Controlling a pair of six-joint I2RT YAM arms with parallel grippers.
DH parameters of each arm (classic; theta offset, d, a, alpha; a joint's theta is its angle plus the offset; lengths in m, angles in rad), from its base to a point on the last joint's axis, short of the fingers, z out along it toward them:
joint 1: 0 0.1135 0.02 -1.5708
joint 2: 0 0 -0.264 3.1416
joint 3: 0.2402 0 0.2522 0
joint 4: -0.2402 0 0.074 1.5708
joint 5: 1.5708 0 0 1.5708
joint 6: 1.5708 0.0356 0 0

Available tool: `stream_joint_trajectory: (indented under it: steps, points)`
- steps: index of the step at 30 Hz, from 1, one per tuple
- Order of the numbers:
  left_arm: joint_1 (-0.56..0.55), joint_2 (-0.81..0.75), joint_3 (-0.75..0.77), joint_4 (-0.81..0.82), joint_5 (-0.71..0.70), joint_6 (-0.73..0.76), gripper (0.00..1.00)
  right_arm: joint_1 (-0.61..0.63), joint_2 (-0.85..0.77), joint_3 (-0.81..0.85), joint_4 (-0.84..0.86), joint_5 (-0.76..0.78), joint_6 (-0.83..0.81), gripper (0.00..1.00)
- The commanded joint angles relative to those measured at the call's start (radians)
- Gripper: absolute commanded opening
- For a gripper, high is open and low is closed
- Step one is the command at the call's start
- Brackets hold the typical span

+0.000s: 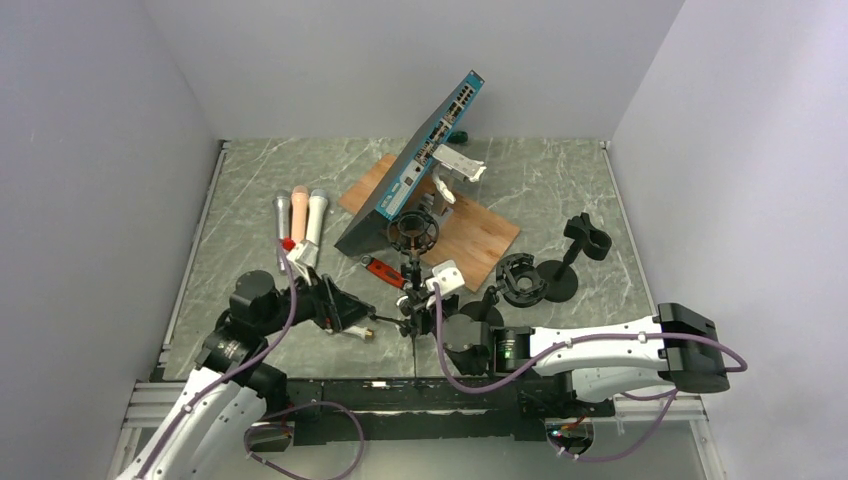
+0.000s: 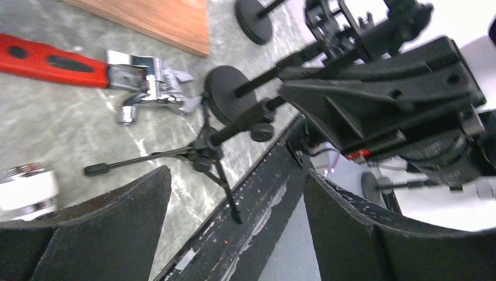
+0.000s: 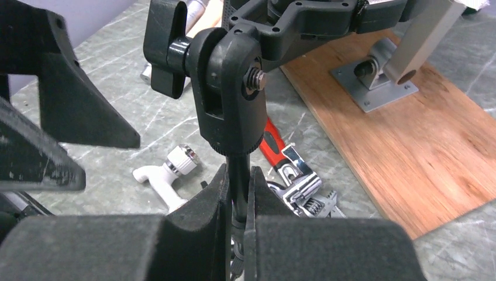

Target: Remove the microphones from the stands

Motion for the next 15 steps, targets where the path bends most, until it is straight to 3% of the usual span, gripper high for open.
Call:
stream_joint_trajectory:
  steps: [1,7,10,12,15]
  points:
    - [-0.148,-0.011,-0.051,0.235,-0.067,-0.090,0.84,-0.006,0.014,-0.088,0.168,-0.060,-0.061,0.00]
    - [-0.451,0.041,-0.124,0.427,-0.310,-0.120,0.80,-0.006,-0.018,-0.144,0.217,-0.121,-0.065,0.00]
    - [-0.511,0.115,-0.106,0.409,-0.407,-0.097,0.76,-0.006,-0.015,-0.136,0.199,-0.143,-0.054,0.00]
    - [-0.515,0.166,-0.087,0.376,-0.461,-0.113,0.66,-0.006,-0.015,-0.139,0.191,-0.151,-0.044,0.00]
    - [-0.520,0.207,-0.109,0.467,-0.467,-0.139,0.57,-0.006,-0.024,-0.156,0.204,-0.157,-0.029,0.00]
